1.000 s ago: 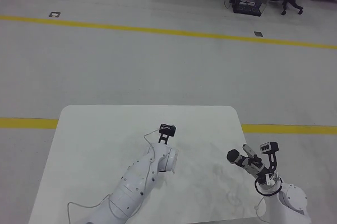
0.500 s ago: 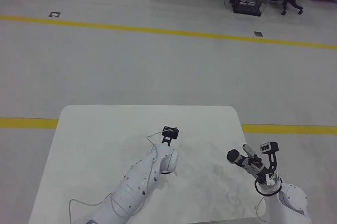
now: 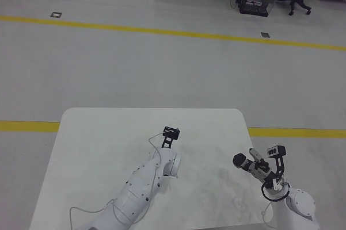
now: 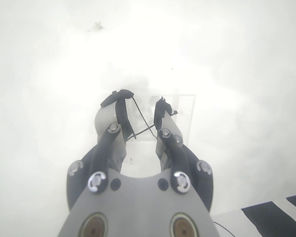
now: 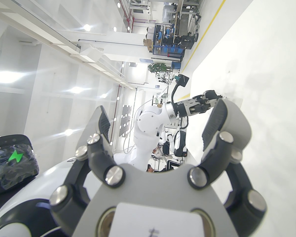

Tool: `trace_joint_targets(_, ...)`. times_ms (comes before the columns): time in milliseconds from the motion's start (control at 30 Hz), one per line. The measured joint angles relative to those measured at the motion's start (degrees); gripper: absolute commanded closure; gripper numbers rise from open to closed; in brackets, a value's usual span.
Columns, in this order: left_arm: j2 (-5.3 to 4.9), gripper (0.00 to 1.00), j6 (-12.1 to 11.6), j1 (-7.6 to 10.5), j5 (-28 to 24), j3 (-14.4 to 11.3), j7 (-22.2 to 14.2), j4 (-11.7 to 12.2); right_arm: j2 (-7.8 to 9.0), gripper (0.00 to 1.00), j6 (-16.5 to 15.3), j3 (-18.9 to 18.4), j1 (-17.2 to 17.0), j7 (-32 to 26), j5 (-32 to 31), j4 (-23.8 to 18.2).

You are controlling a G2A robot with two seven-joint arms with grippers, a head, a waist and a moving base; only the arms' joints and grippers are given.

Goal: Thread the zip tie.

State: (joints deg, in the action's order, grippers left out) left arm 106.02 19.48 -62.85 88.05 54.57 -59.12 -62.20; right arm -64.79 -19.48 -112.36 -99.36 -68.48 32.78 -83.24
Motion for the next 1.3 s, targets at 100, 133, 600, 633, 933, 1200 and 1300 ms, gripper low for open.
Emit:
trace_joint_targets(100, 0.10, 0.75, 0.0, 0.26, 0.3, -0.3, -0.5, 0.5, 0.00, 0.00, 0.0, 0.0, 0.0, 0.0, 0.0, 0.0)
trace_joint_targets(133, 0.13, 0.75, 0.0, 0.35, 0.4, -0.4, -0.7, 0.6, 0.00, 0.00, 0.0, 0.0, 0.0, 0.0, 0.0, 0.0)
trace_joint_targets(600, 0.41, 1.00, 0.0, 0.97, 0.1, -0.8, -1.1, 2.2, 0.00, 0.00, 0.0, 0.0, 0.0, 0.0, 0.0, 0.0)
trace_joint_targets(633, 0.41, 1.00, 0.0, 0.96, 0.0, -0.8, -1.1, 2.1, 0.00, 0.00, 0.0, 0.0, 0.0, 0.0, 0.0, 0.0)
trace_joint_targets(933, 0.17, 1.00, 0.0, 0.65, -0.6, -1.1, -0.9, 0.6, 0.00, 0.00, 0.0, 0.0, 0.0, 0.0, 0.0, 0.0)
trace_joint_targets(1200, 0.03, 0.94, 0.0, 0.55, -0.8, -1.4, -3.0, 0.8, 0.00, 0.00, 0.0, 0.0, 0.0, 0.0, 0.0, 0.0)
trace_joint_targets(1300, 0.17, 0.89, 0.0, 0.89, -2.0, -1.5, -2.8, 1.8, 0.00, 0.00, 0.0, 0.0, 0.0, 0.0, 0.0, 0.0)
